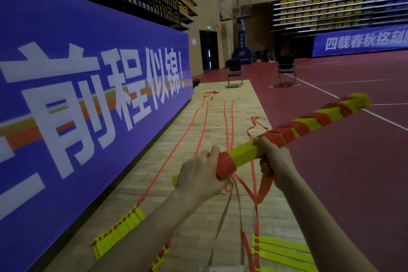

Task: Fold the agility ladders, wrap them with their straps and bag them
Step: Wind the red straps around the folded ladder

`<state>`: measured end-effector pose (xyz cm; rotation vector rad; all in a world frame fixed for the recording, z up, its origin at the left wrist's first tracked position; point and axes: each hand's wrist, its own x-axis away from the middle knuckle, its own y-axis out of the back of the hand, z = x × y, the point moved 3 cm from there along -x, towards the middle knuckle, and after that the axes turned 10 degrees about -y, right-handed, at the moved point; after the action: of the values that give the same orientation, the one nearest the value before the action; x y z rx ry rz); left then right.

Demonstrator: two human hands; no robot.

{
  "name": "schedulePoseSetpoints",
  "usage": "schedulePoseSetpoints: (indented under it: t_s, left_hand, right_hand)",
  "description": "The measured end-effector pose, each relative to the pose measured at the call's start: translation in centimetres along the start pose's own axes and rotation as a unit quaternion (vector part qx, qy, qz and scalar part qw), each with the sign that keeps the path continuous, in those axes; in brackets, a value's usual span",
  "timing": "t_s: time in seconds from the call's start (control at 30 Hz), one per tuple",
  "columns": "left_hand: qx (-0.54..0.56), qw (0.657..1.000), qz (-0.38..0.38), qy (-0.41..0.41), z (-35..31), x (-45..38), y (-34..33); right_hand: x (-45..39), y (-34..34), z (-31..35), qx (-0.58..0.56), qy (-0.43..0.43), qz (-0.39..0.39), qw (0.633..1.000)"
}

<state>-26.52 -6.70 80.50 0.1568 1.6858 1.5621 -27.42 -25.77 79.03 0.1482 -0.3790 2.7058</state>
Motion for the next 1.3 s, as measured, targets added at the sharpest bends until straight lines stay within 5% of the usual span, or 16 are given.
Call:
schedulePoseSetpoints:
  t_s: [0.07, 0.17, 0.27, 0.33, 0.43, 0.47, 0.57, 0.63, 0.73, 0.8, 0.87, 1.0, 1.1, 1.17, 1.23, 1.3]
  left_hand:
    - [0.195, 0.974, 0.105, 0.044, 0.9, -0.2, -0.5]
    - [0.557, 0.796, 0.229, 0.069, 0.5, 0.2, -0.2]
    - [0.648, 0.710, 0.261, 0.089, 0.2, 0.9, -0.3]
    - [0.630, 0.744, 0.203, 0.092, 0.5, 0.6, -0.7]
    - [0.302, 0.951, 0.035, 0.046, 1.5, -0.7, -0.3]
    - [0.144, 0.989, -0.024, 0.035, 1.6, -0.9, 0.1]
    - [-0.110, 0.973, -0.194, -0.065, 0.4, -1.3, 0.6]
    - [-0.139, 0.967, -0.195, -0.086, -0.1, -1.5, 0.5]
    - [0.039, 0.997, 0.045, -0.038, 0.7, -2.6, 1.1]
    - [0.233, 0.952, 0.198, -0.007, 1.7, -3.6, 1.6]
    - [0.314, 0.922, 0.227, -0.007, 1.8, -4.2, 1.7]
    - [0.078, 0.997, -0.010, -0.015, 1.0, -4.3, 1.3]
    - [-0.124, 0.965, -0.224, -0.057, -0.3, -3.9, 0.4]
    - [-0.149, 0.954, -0.254, -0.057, -1.3, -3.3, -0.4]
    - [-0.090, 0.980, -0.176, -0.017, -1.6, -2.6, -1.2]
    - [0.125, 0.991, 0.055, 0.011, -0.9, -2.7, -1.6]
  right_hand:
    - [-0.5, 0.2, -0.1, -0.037, 0.017, 0.018, 0.999]
    - [-0.3, 0.3, 0.9, -0.049, 0.086, 0.080, 0.992]
    - [0.3, 0.1, 2.2, 0.014, 0.150, 0.165, 0.975]
    - [0.3, 0.3, 2.6, 0.078, 0.130, 0.163, 0.975]
    - [0.8, 0.1, 2.7, 0.169, 0.073, 0.103, 0.977]
    - [1.0, -0.4, 2.5, 0.169, 0.062, 0.086, 0.980]
    - [1.0, -1.3, 1.5, 0.115, 0.035, 0.047, 0.992]
    - [0.6, -1.2, 0.6, 0.029, 0.014, 0.032, 0.999]
    - [-0.1, -0.5, -0.5, -0.070, 0.038, 0.063, 0.995]
    - [-0.2, -0.2, -0.6, -0.090, 0.050, 0.104, 0.989]
    - [-0.3, 0.1, -0.3, -0.065, 0.054, 0.131, 0.988]
    - [-0.4, 0.3, 0.9, 0.040, 0.009, 0.112, 0.993]
    - [-0.2, -0.4, 1.3, 0.032, -0.036, 0.041, 0.998]
    - [0.1, -0.4, 0.9, -0.010, -0.046, -0.018, 0.999]
    - [0.4, 0.1, 0.2, -0.033, -0.024, -0.044, 0.998]
    - [0.9, 0.5, -0.1, -0.026, 0.033, -0.020, 0.999]
